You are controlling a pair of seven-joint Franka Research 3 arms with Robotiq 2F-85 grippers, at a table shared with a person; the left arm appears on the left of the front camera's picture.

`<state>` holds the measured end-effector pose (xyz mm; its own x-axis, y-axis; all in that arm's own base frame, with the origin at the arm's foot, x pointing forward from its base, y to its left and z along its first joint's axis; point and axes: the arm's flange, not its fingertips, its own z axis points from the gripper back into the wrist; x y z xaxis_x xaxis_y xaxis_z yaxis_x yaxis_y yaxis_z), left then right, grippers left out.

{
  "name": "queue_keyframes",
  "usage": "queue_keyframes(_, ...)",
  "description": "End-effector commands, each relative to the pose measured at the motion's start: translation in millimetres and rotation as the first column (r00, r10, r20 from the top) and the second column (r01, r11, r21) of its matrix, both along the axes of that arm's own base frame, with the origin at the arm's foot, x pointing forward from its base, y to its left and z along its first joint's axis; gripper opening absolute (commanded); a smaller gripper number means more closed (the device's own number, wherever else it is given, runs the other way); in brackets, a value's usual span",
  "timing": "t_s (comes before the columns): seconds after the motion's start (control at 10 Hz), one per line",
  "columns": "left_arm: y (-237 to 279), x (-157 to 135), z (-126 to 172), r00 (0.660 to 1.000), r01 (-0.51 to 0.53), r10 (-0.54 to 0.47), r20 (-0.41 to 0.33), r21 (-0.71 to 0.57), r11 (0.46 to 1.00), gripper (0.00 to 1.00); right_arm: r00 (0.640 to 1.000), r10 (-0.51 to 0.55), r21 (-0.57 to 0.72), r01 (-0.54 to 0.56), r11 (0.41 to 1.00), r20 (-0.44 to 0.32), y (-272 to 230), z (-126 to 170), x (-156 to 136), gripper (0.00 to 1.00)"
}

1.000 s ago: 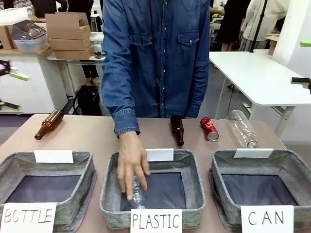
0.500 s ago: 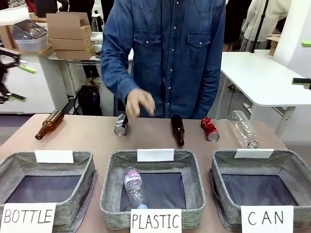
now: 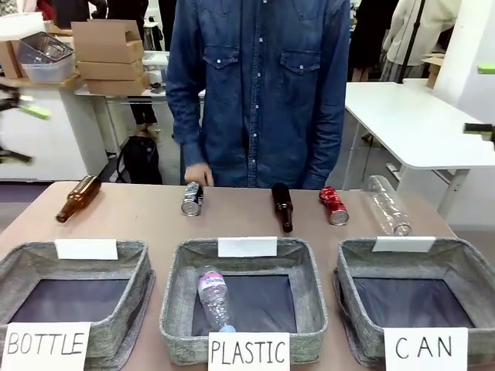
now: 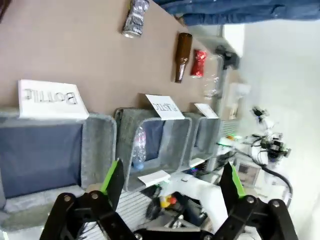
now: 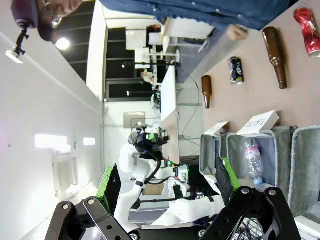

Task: Sort the can waste into the basket.
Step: Pick up the can waste from the table and place it in the right Fabric basket.

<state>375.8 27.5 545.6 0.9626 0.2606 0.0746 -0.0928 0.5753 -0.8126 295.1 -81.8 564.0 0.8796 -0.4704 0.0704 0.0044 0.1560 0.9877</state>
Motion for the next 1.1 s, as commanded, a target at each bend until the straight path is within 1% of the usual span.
queue_keyframes(0.0,-50.5,88.5,-5.0,0.993,0.076,-0.058,-0.1,0.188,0.979,1.0,1.0,0.002,0.015,-0.002,1.0,0.006,0.9,3.0,2.1,1.0)
queue_keyframes(0.1,-79.3,128.6,-16.5,0.984,0.135,-0.101,-0.148,0.239,0.961,1.0,1.0,0.002,0.015,-0.002,1.0,0.006,0.9,3.0,2.1,1.0)
queue_keyframes(0.2,-106.4,165.3,-32.6,0.978,0.151,-0.101,-0.181,0.287,0.946,1.0,1.0,0.002,0.015,-0.002,1.0,0.006,0.9,3.0,2.1,1.0)
queue_keyframes(0.3,-138.5,203.8,-55.7,0.968,0.2,-0.136,-0.209,0.322,0.925,1.0,1.0,0.002,0.015,-0.002,1.0,0.006,0.9,3.0,2.1,1.0)
queue_keyframes(0.4,-161.5,233.3,-79.7,0.962,0.224,-0.146,-0.231,0.359,0.906,1.0,1.0,0.002,0.015,-0.002,1.0,0.006,0.9,3.0,2.1,1.0)
queue_keyframes(0.5,-181.8,255.9,-107.2,0.965,0.221,-0.134,-0.225,0.426,0.877,1.0,1.0,0.002,0.015,-0.002,1.0,0.006,0.9,3.0,2.1,1.0)
queue_keyframes(0.7,-212.7,279.9,-151.3,0.955,0.275,-0.175,-0.239,0.494,0.825,1.0,1.0,0.002,0.015,-0.002,1.0,0.006,0.9,3.0,2.1,1.0)
queue_keyframes(0.9,-239.7,287.5,-179.6,0.955,0.283,-0.175,-0.24,0.556,0.781,1.0,1.0,0.002,0.015,-0.002,1.0,0.006,0.9,3.0,2.1,1.0)
queue_keyframes(1.0,-248.9,291.5,-192.2,0.959,0.273,-0.159,-0.235,0.611,0.743,1.0,1.0,0.002,0.015,-0.002,1.0,0.006,0.9,3.0,2.1,1.0)
